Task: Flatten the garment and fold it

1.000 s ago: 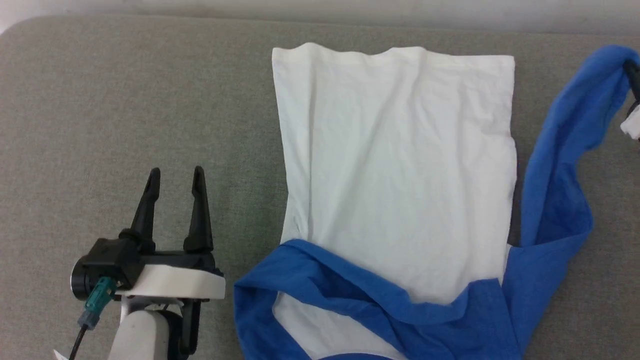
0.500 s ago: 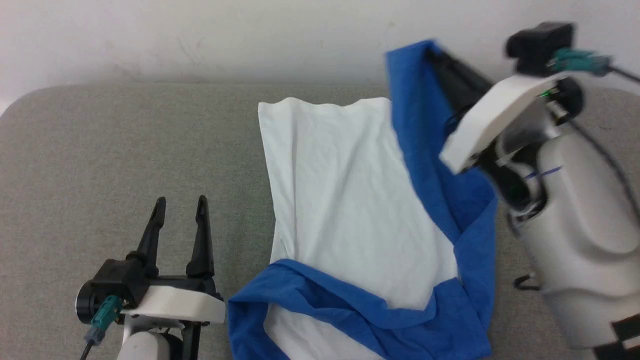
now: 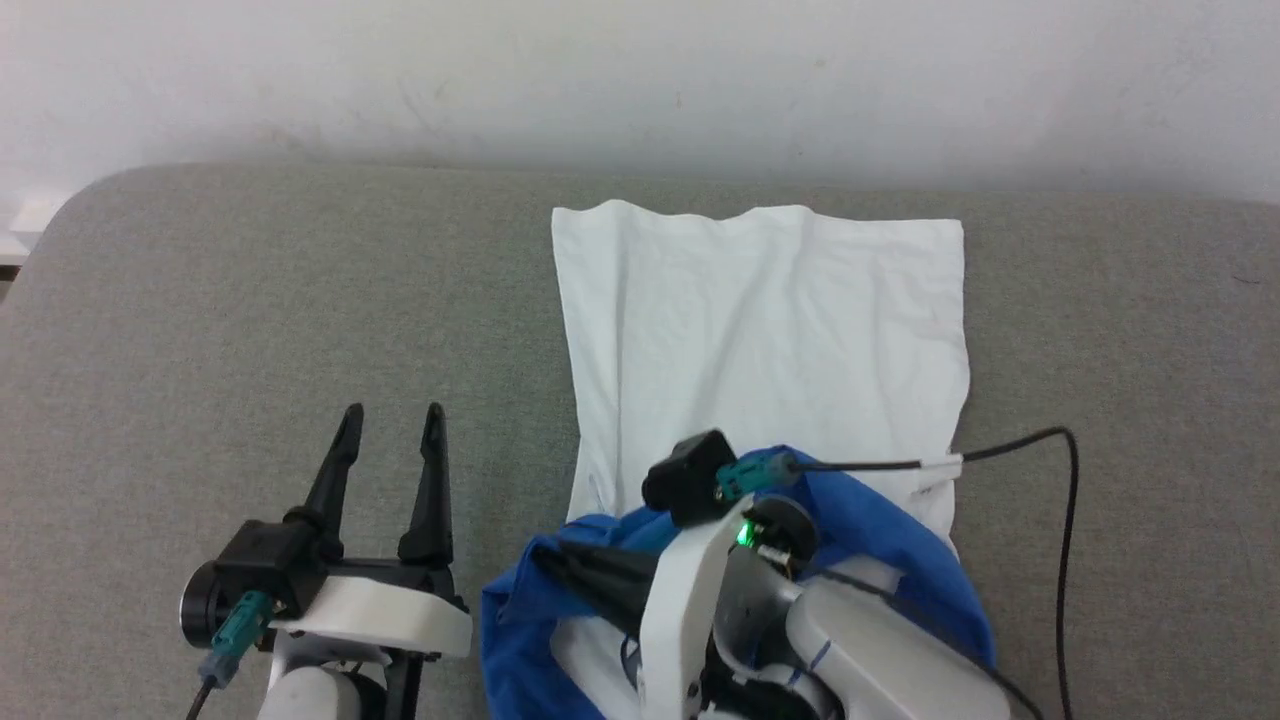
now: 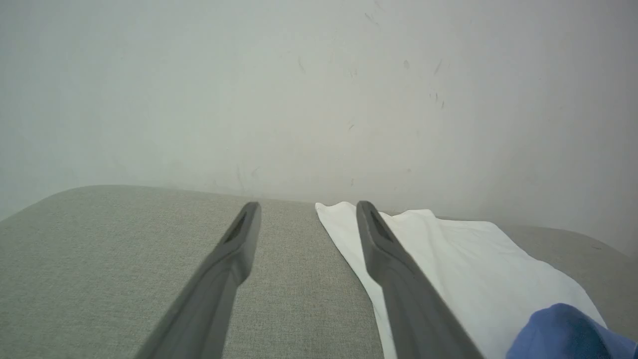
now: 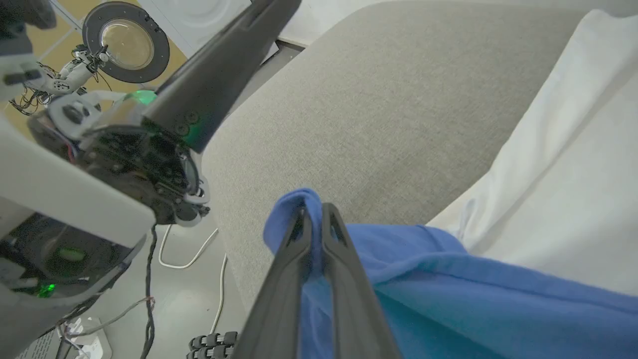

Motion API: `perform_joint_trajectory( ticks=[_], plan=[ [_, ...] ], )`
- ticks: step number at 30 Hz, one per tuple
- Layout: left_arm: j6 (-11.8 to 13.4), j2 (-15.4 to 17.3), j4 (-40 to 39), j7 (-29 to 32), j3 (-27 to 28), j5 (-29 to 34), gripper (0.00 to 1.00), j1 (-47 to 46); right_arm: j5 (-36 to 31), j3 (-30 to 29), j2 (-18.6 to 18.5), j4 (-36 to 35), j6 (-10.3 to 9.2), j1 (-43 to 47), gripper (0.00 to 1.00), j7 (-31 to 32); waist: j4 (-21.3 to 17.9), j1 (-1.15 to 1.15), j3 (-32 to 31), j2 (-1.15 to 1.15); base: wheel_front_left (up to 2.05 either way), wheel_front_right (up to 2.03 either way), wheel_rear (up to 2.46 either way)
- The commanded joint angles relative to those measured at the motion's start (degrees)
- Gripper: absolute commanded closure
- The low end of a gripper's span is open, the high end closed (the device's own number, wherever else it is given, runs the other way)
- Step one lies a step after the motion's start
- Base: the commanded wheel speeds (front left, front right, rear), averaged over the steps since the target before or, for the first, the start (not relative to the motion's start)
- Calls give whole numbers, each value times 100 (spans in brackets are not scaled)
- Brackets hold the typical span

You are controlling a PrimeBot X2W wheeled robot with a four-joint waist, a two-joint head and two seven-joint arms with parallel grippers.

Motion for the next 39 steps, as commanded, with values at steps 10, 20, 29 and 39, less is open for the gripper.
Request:
perform_joint_trajectory(
  ticks=[10, 20, 29, 39],
  plan=[
    [31, -30, 101, -27, -14, 13, 0, -58, 530, 834, 6, 893, -3, -10, 0, -867, 75, 1, 154, 0, 0, 0, 0],
    [222, 104, 122, -27, 281, 7, 0, -30, -346, -218, -437, 201, -3, 62, 0, -2643, -398, 1, 111, 0, 0, 0, 0],
    [288, 380, 228, 225, 474, -70, 0, -341, -1672, -3144, -768, -644, -3, 1120, 0, -2610, -947, 1, 265, 0, 0, 0, 0],
    [-31, 874, 598, 1150, 362, -244, 0, -1846, -2289, -4972, -420, -1941, -3, 1787, 0, -1999, -1350, 1, 1126, 0, 0, 0, 0]
  ],
)
